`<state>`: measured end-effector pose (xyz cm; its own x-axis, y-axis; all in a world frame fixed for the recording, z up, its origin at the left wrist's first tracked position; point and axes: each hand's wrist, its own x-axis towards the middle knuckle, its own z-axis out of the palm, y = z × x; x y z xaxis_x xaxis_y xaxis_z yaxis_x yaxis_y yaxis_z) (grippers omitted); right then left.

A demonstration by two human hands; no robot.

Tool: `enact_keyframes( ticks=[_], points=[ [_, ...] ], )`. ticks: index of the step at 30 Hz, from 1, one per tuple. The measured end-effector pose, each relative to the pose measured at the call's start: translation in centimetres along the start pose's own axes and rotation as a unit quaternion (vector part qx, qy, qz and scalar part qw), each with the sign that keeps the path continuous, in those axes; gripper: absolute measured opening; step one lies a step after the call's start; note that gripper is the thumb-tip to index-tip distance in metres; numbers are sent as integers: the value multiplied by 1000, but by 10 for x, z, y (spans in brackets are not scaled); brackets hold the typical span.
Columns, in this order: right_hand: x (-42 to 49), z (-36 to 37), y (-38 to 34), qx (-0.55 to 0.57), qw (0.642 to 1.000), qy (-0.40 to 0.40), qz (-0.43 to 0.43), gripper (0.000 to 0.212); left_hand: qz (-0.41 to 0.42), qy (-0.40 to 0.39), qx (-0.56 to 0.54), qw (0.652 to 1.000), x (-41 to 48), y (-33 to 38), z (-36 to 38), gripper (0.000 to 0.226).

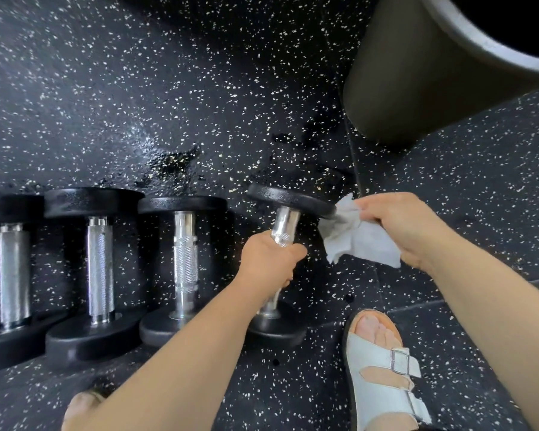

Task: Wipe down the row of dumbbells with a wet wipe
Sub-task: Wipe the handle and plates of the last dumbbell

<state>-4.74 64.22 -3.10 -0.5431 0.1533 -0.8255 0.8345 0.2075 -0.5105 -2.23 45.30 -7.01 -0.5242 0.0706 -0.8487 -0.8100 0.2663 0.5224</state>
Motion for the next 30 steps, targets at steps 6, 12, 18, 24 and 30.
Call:
enact_keyframes(
  ticks=[6, 12, 18, 24, 30],
  points=[
    [10, -6, 4, 64, 993, 95, 6, 39, -17, 2, -44, 999, 6, -3, 3, 22],
    [0, -6, 2, 85, 993, 83, -4, 29, 7, 8, 131, 991, -4, 5, -11, 33],
    [-4, -12, 1, 135, 984, 109, -30, 26, 172, 91, 574, 796, -38, 20, -25, 30],
    [-5, -16, 0, 168, 979, 108, -32, 39, 457, -16, 755, 470, -16, 26, -22, 38],
    [0, -25, 6, 187, 975, 118, -20, 37, 364, -121, 855, 349, 11, 28, -1, 18]
  ],
)
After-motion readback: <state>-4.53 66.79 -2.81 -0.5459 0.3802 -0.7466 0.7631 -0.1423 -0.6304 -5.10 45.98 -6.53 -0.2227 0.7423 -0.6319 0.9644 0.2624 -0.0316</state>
